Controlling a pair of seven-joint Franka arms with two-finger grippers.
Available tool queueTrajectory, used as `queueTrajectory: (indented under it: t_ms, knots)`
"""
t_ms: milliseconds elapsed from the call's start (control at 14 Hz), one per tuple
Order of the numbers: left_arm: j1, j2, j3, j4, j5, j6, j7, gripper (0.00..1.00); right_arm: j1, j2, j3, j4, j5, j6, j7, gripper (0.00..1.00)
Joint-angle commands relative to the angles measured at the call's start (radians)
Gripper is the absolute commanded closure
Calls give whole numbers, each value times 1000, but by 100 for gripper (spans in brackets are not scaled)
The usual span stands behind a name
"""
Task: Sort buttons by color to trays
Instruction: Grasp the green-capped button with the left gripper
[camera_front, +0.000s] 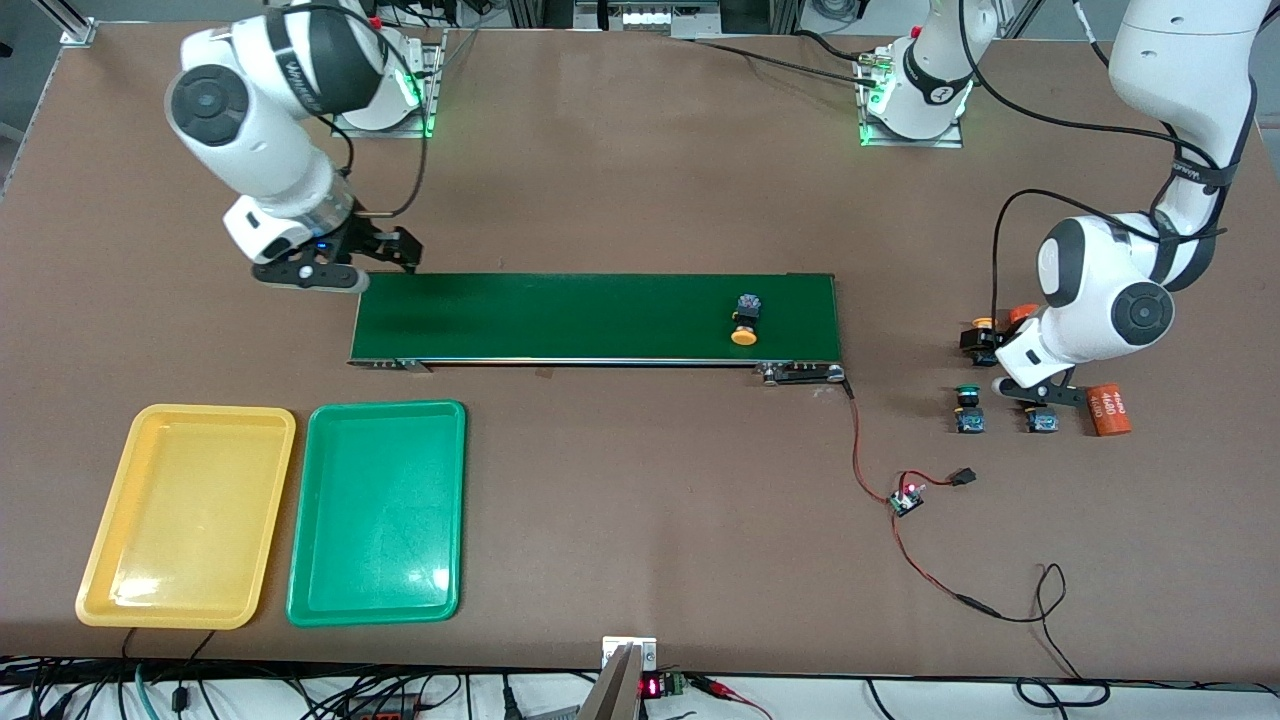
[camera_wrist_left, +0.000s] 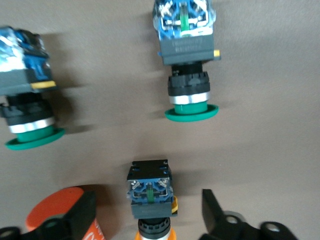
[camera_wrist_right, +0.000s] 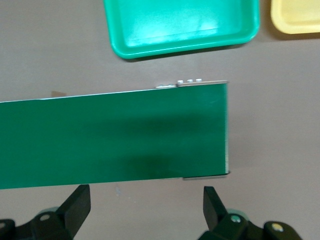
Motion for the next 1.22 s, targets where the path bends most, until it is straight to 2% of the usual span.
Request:
queueTrajectory:
  t_ms: [0,143,287,430,573,717,932,1147]
  knots:
    - [13,-6,-1,-25,19,12,0,61,12,5,-7,-3,9,23,18,0]
    - [15,-6,-1,-24,19,11,-11,77,12,7,-7,-3,9,24,16,0]
    - [13,-24,-4,-7,19,-27,-29,87,12,7,-7,-3,9,24,18,0]
    - [3,-70,-24,48,19,-150,-72,88,11,7,-7,-3,9,24,16,0]
    - [-1,-110,-101,164,19,-353,-135,87,9,7,-7,-3,9,24,16,0]
    - [-4,-113,-194,257,10,-465,-231,86,9,7,-7,-3,9,24,16,0]
    - [-11,-107,-334,260,8,-450,-391,85,9,7,-7,-3,9,26,16,0]
    - [-60,-73,-398,237,5,-369,-504,83,11,15,-7,-3,6,32,-4,0]
